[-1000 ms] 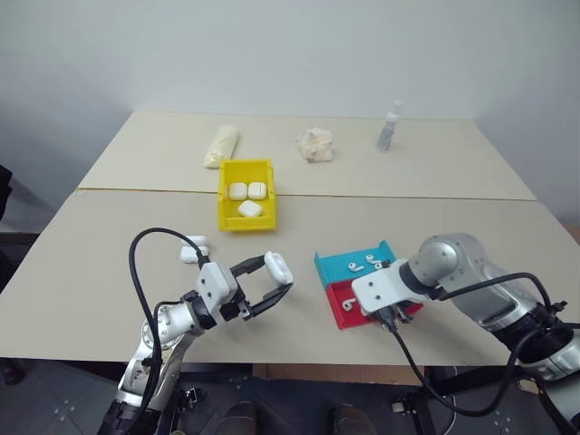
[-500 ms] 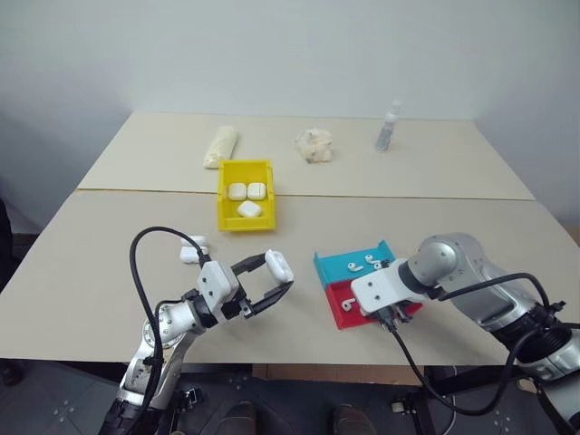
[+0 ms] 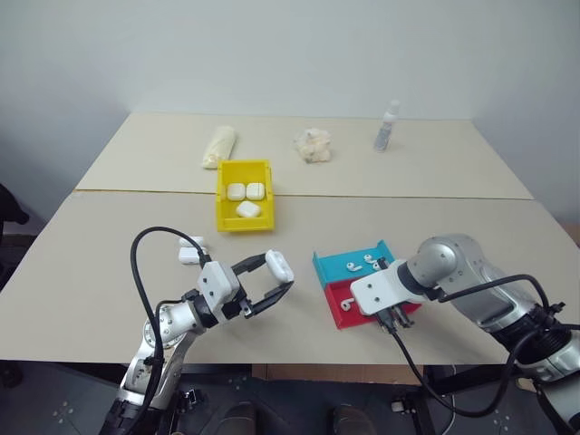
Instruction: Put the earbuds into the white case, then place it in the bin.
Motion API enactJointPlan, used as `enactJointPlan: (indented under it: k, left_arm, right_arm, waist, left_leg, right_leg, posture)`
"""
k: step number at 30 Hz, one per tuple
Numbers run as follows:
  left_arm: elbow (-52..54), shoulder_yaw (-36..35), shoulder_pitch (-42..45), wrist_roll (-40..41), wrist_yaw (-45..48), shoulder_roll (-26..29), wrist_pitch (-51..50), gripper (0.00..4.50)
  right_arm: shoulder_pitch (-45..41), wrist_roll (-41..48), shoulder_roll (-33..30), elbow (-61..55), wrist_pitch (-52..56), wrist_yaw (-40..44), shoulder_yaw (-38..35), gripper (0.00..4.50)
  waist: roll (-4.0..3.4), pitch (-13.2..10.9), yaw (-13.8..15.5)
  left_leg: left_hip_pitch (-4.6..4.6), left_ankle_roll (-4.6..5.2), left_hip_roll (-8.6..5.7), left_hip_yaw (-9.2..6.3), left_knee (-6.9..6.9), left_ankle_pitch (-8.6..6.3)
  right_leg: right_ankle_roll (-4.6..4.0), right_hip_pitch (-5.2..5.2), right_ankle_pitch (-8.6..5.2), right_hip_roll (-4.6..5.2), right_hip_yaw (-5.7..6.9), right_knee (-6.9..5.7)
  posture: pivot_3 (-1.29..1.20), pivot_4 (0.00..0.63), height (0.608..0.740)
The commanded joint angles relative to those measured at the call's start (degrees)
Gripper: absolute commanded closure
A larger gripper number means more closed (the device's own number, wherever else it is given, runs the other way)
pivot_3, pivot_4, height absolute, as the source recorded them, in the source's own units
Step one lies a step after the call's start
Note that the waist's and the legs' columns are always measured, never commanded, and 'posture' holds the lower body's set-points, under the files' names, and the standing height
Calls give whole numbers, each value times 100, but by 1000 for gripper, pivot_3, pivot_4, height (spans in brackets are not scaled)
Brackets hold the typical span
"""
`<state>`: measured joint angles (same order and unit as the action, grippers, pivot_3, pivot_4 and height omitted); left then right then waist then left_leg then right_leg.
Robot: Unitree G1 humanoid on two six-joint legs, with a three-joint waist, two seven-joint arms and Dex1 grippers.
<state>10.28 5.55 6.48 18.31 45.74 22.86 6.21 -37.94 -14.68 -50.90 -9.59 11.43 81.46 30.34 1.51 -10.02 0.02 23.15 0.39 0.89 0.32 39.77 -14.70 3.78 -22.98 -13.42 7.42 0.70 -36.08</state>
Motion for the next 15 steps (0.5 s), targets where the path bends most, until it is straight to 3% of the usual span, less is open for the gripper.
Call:
enactJointPlan:
  k: [1,7,11,15]
  left_arm:
    - [64,-44,98,26,20,-47,141,1664]
    - [135,-39,173,84,75,-62,81,1664]
    - [386,26,360,217,164,-84,-44,1664]
    - [585,91,725,432,133,-235,-303,1664]
  right_arm:
    - [104,-65,-37,-65,-3,15,-97,3630]
    - [157,339,-73,-484,421,76,-514,3759]
    - [75,1295,-127,-1131,1198,141,-1432,3759]
    - [-95,2184,102,-1410,2115,-390,-2560,3759]
  waist:
    - [0,0,0]
    - [0,0,2]
    - [-1,-1,9]
    - [-1,0,40]
  left_leg:
    - [0,0,0,0,0,0]
    - [2,0,0,-1,0,0]
    - [15,0,0,-3,-1,0]
    - [13,0,0,-7,2,0]
  right_leg:
    - [0,0,0,0,0,0]
    - [0,-1,0,0,1,0]
    - [0,-12,0,0,0,0]
    - [0,-6,0,0,1,0]
  posture:
    - [0,150,740]
    - [0,150,740]
    - [0,150,740]
    - [0,150,740]
